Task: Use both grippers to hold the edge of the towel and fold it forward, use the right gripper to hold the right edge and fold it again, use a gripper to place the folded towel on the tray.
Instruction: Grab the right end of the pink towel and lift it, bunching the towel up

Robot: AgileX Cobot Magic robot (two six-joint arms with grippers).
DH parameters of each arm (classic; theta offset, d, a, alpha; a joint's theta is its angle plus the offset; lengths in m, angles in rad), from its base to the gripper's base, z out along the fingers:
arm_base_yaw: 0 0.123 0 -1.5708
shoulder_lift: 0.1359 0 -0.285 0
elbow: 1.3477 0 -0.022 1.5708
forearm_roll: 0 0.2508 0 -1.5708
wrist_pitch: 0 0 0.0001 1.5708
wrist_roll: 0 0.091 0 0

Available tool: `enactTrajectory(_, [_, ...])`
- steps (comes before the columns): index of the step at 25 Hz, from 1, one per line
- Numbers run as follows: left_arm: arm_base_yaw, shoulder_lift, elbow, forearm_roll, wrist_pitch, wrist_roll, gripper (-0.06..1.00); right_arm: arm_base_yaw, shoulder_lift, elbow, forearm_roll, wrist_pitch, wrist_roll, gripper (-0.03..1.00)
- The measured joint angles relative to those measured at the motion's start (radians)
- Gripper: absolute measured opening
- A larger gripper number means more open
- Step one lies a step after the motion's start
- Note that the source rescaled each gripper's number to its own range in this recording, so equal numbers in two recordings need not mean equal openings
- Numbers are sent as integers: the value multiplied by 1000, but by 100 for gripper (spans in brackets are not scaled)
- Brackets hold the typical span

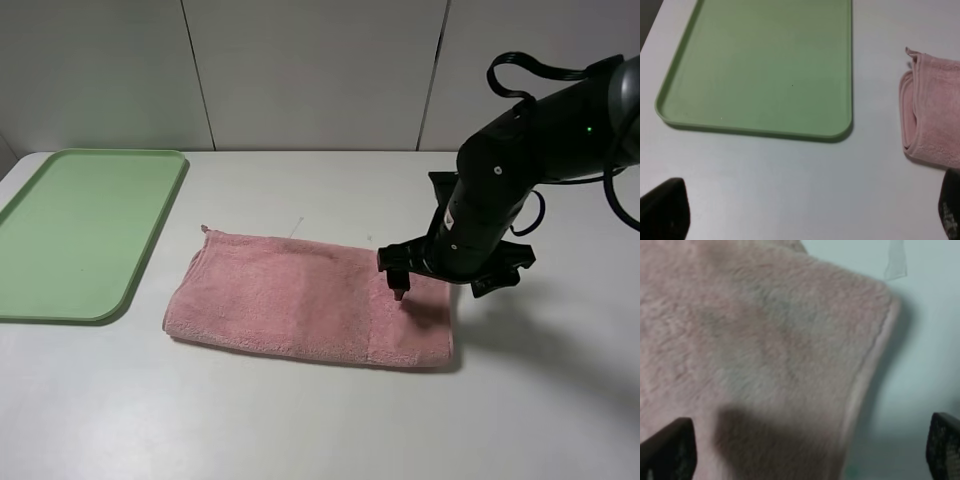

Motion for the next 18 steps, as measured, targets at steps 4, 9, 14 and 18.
enactTrajectory(4, [0, 0, 0, 0, 0, 0, 100, -26, 3, 10, -1, -14, -30, 100])
enactTrajectory(9, [0, 0, 0, 0, 0, 0, 100, -48, 41, 10, 39, -38, -96, 100])
enactTrajectory(14, [0, 0, 0, 0, 0, 0, 100, -49, 80, 11, 69, -79, -126, 100])
enactTrajectory(18, [0, 0, 0, 0, 0, 0, 100, -49, 120, 12, 77, -99, -135, 100])
